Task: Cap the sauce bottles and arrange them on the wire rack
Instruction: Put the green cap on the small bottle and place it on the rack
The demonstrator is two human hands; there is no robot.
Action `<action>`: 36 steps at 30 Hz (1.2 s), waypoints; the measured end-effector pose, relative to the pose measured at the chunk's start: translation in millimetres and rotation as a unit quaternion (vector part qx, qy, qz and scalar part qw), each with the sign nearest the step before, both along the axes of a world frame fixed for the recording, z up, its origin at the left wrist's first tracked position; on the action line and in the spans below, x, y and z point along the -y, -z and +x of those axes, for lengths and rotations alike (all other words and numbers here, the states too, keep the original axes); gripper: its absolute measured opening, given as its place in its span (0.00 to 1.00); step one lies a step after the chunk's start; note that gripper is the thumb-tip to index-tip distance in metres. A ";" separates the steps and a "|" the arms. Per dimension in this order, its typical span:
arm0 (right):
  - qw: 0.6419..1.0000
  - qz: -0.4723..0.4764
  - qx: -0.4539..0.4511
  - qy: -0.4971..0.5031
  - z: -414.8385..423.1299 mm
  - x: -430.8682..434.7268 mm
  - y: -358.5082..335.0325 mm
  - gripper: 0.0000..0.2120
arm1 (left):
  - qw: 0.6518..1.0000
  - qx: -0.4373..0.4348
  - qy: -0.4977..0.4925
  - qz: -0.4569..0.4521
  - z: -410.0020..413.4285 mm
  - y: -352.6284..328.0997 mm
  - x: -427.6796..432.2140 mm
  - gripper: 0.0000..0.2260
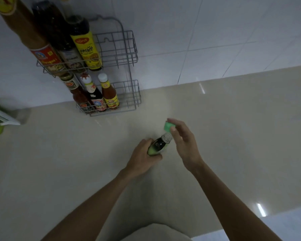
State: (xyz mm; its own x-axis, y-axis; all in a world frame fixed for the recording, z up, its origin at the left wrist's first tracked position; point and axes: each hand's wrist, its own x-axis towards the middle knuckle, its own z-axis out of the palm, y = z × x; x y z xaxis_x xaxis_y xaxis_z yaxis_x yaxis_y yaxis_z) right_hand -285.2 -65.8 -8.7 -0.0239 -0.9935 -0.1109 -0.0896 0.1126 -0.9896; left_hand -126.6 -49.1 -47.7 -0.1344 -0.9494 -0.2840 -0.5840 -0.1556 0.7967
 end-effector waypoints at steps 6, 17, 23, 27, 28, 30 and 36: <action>0.977 -0.007 -0.002 -0.215 -12.2 13.0 -21.5 0.11 | 0.963 -0.208 0.032 0.170 31.8 -28.5 0.7 0.10; 0.835 -0.075 -0.434 -0.331 8.8 29.7 -95.2 0.29 | 0.970 -0.195 0.061 0.130 42.3 -57.8 -2.6 0.11; 0.887 -0.116 -0.249 -0.371 2.0 26.1 -92.6 0.11 | 0.967 -0.210 0.071 0.124 44.3 -66.2 -5.8 0.07; 0.871 -0.194 -0.332 -0.306 8.3 17.9 -86.4 0.18 | 0.977 -0.176 0.060 0.103 42.2 -66.9 -8.0 0.11; 0.858 -0.205 -0.388 -0.266 12.3 14.8 -83.5 0.23 | 0.983 -0.151 0.053 0.088 41.4 -66.8 -8.6 0.11; 0.833 -0.180 -0.479 -0.210 21.7 7.7 -79.7 0.29 | 0.990 -0.116 0.052 0.069 40.5 -67.9 -9.3 0.13; 0.841 -0.098 -0.407 -0.341 9.6 8.7 -89.7 0.21 | 0.987 -0.120 0.056 0.087 50.4 -66.7 -12.9 0.12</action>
State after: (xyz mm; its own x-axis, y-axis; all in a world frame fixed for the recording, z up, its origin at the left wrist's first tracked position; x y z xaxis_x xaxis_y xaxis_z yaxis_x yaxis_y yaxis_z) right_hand -275.6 -74.4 81.0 0.5714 -0.8037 -0.1660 -0.7247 -0.3992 -0.5617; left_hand -76.2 -36.2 19.0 -0.3198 -0.8643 -0.3882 -0.4026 -0.2469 0.8814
